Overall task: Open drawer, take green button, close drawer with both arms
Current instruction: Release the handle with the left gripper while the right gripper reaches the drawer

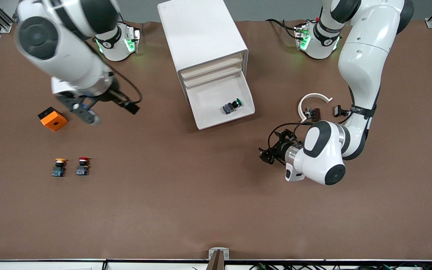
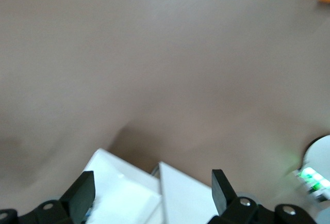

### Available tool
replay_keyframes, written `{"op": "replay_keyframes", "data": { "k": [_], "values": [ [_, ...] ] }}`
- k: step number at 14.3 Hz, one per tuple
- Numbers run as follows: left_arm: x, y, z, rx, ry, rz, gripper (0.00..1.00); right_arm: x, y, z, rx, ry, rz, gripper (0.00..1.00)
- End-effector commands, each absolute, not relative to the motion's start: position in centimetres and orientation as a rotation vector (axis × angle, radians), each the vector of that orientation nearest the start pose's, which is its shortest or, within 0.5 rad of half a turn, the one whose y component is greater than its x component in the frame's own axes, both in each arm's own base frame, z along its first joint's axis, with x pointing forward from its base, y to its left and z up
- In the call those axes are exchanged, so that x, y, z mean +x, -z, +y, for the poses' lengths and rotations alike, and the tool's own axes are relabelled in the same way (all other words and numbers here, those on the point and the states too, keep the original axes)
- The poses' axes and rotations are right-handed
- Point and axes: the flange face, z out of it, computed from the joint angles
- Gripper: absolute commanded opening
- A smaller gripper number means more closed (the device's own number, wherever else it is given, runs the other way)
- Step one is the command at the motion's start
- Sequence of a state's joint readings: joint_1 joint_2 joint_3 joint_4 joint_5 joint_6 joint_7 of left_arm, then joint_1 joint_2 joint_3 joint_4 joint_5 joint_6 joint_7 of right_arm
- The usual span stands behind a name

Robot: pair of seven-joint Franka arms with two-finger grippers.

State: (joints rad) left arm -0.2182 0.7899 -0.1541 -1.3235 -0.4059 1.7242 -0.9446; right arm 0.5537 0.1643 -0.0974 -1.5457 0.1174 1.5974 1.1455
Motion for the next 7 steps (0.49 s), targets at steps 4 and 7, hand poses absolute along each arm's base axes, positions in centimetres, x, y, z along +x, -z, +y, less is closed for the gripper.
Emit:
{"op": "replay_keyframes", "data": {
  "k": [4, 7],
  "values": [
    [67.0, -30.4, -26.2, -3.258, -0.382, -0.736, 1.00, 51.6, -47.6, 39.3, -2.855, -0.172, 1.239, 1.00],
    [68.1, -32.3, -25.9, -3.296, -0.136, -0.641, 1.00, 50.4, -44.3, 43.6, -2.827, -0.136, 1.273, 1.00]
  ]
}}
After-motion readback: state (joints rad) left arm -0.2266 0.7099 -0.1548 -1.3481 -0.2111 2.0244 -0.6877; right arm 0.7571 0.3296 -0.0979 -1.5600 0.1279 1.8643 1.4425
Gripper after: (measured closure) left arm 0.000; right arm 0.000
